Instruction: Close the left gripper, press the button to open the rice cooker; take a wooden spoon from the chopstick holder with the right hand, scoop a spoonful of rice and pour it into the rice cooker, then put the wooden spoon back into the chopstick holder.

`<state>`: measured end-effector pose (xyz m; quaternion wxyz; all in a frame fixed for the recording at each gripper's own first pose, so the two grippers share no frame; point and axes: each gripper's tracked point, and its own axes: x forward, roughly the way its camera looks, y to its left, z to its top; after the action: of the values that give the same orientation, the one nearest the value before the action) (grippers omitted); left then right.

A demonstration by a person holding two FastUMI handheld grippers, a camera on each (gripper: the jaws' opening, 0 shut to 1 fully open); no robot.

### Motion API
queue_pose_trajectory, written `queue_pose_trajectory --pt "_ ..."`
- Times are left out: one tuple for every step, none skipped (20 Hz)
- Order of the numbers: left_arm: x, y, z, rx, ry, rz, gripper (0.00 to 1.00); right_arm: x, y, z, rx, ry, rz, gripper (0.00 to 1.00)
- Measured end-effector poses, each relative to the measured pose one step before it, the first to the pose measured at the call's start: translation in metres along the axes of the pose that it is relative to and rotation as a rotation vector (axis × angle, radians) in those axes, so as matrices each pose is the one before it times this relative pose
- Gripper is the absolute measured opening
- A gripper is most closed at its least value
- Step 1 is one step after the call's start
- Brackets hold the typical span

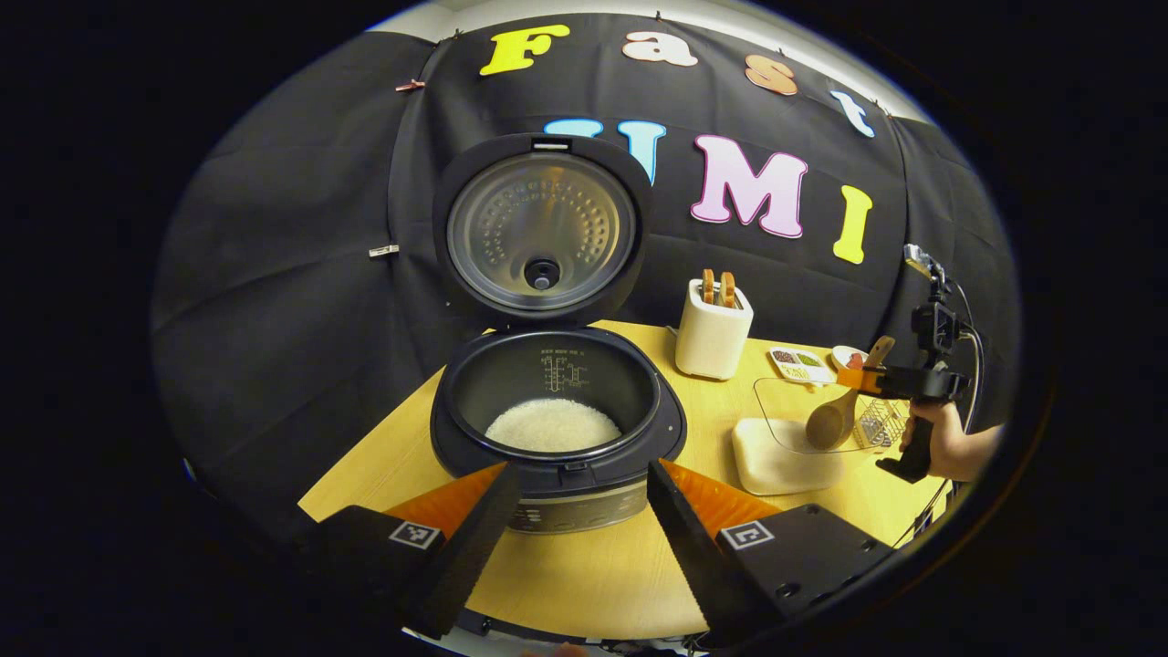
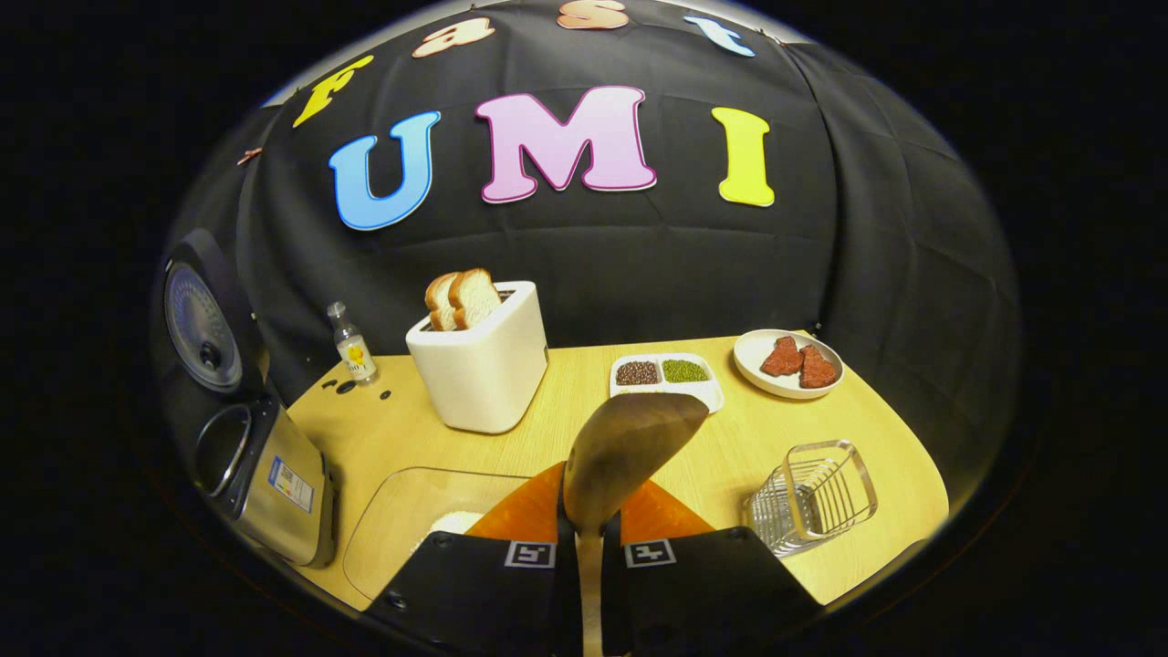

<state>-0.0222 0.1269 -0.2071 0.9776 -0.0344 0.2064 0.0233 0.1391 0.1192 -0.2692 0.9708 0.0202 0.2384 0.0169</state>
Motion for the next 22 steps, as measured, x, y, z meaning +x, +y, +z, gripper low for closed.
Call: queue_pose_trajectory --pt "-0.00043 0.00067 -0.00392 -0.00386 0.00465 -0.00101 0.96 0.00084 0.00606 -0.00469 0.00287 0.00528 0.00081 0.13" --pt "-0.00102 0.00000 -0.00472 -0.01486 0.01291 -0.00011 0.96 -0.00068 0.00726 -0.00487 0.01588 0.00863 0.00742 0.13" --pt "-0.00142 0.00026 -0.00448 -0.02118 0.01012 -0.00148 0.96 -0.00098 0.01060 -0.00641 0.01958 0.01415 0.01505 0.13" --pt "-0.00248 0.00061 -0.00235 -0.01902 0.00534 0.00104 0.96 -0.00135 0.01063 -0.00428 0.02626 0.01453 0.01936 0.13" --pt "-0.00142 -0.00057 -0.00419 -0.01136 0.00398 0.00200 0.96 -0.00020 0.00957 -0.00184 0.02407 0.00750 0.01586 0.13" --pt "-0.00142 -0.00021 -0.00284 -0.00121 0.00496 -0.00104 0.96 -0.00186 0.00816 -0.00452 0.01332 0.01457 0.01315 0.13" --pt "-0.00169 0.00080 -0.00438 0.00943 0.00319 -0.00046 0.96 -0.00105 0.00709 -0.00107 0.00232 0.00485 0.01005 0.13" --pt "-0.00109 0.00358 -0.00177 0.01589 0.00158 0.00665 0.96 -0.00195 0.00729 -0.00163 0.00483 0.00472 0.01370 0.13" --pt "0.00054 0.00603 -0.00033 0.01489 -0.00087 0.00753 0.92 -0.00094 0.00756 -0.00190 0.01007 0.00806 0.01612 0.13" --pt "-0.00100 0.00560 0.00189 0.00857 -0.00269 0.00655 0.96 -0.00133 0.00787 -0.00313 0.01567 0.01149 0.01607 0.13" --pt "-0.00098 0.00525 0.00131 -0.00005 -0.00531 0.00681 0.93 -0.00018 0.00615 -0.00203 0.01787 0.01296 0.01287 0.13" --pt "-0.00076 0.00448 0.00142 -0.01061 0.00025 0.00712 0.96 -0.00106 0.00474 -0.00102 0.01492 0.01142 0.00642 0.13" --pt "-0.00098 0.00254 -0.00044 -0.02371 0.00059 0.00320 0.96 -0.00121 0.00507 -0.00090 0.00613 0.00798 0.00904 0.13" --pt "-0.00313 0.00173 0.00117 -0.03232 -0.00776 0.00031 0.96 -0.00092 0.00448 -0.00113 0.00330 0.00710 0.01115 0.13" --pt "-0.00172 0.00101 0.00071 -0.03290 -0.00569 0.00044 0.96 -0.00055 0.00323 -0.00069 0.00680 0.00791 0.00725 0.13" --pt "-0.00107 -0.00020 -0.00023 -0.02582 -0.00140 0.00082 0.96 -0.00122 0.00057 -0.00105 0.01308 0.00999 0.00283 0.13" --pt "0.00173 -0.00097 -0.00194 -0.01594 0.00118 0.00131 0.96 -0.00146 -0.00036 -0.00063 0.02591 0.01150 0.00118 0.13" --pt "-0.00042 0.00010 -0.00151 -0.00981 0.00704 0.00319 0.96 -0.00156 -0.00061 0.00024 0.02959 0.01267 -0.00135 0.13" --pt "-0.00051 0.00019 -0.00188 -0.00855 0.00391 0.00392 0.96 -0.00249 -0.00171 0.00366 0.03023 0.00125 0.00012 0.13" --pt "-0.00196 0.00030 0.00253 -0.00973 -0.00611 0.00181 0.96 -0.00166 -0.00030 0.00404 0.02549 -0.00283 0.00491 0.13" --pt "-0.00244 -0.00001 0.00387 -0.00887 -0.01030 -0.00118 0.95 -0.00279 -0.00105 0.00422 0.02363 -0.00128 0.00443 0.13" --pt "-0.00184 -0.00120 0.00342 -0.00647 -0.00902 -0.00179 0.96 -0.00202 -0.00282 0.00273 0.02014 -0.00118 0.00115 0.13"
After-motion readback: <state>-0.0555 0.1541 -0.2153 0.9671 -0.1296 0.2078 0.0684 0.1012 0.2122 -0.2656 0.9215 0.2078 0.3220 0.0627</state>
